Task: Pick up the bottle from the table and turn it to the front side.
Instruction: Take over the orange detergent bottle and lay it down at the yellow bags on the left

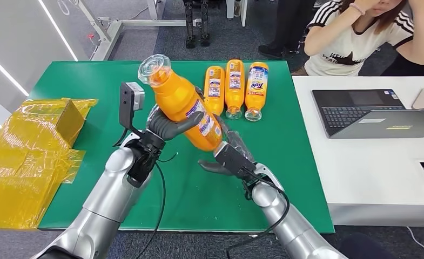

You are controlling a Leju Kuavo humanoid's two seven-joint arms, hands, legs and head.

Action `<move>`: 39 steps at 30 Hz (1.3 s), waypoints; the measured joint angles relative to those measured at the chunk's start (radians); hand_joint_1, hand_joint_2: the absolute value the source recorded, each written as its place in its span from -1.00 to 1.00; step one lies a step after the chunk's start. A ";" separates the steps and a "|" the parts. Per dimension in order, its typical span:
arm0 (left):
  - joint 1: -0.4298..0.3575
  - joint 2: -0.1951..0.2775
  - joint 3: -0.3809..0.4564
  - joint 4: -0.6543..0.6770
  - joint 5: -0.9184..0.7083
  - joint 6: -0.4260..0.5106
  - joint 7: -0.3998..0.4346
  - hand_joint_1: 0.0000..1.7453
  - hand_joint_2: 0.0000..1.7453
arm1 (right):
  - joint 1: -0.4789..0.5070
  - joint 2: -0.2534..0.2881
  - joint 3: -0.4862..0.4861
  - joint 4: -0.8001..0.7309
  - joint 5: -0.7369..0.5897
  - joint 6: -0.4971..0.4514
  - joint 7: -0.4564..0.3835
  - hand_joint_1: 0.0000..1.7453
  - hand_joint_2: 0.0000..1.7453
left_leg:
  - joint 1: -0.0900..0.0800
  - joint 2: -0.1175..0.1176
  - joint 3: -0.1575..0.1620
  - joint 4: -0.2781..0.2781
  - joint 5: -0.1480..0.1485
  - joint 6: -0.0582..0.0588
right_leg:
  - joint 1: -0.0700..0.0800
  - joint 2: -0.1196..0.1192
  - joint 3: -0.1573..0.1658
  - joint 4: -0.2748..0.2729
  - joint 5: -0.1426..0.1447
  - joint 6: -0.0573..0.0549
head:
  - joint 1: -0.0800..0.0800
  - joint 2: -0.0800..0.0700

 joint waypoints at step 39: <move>0.029 0.602 -0.078 0.118 -1.439 0.690 0.006 1.00 1.00 | 0.592 -0.262 -0.211 -0.739 0.053 -0.124 -0.087 -1.00 1.00 | 0.000 0.003 0.000 -0.002 -0.001 -0.001 | 0.000 0.003 -0.001 -0.001 -0.002 0.000 | 0.000 0.000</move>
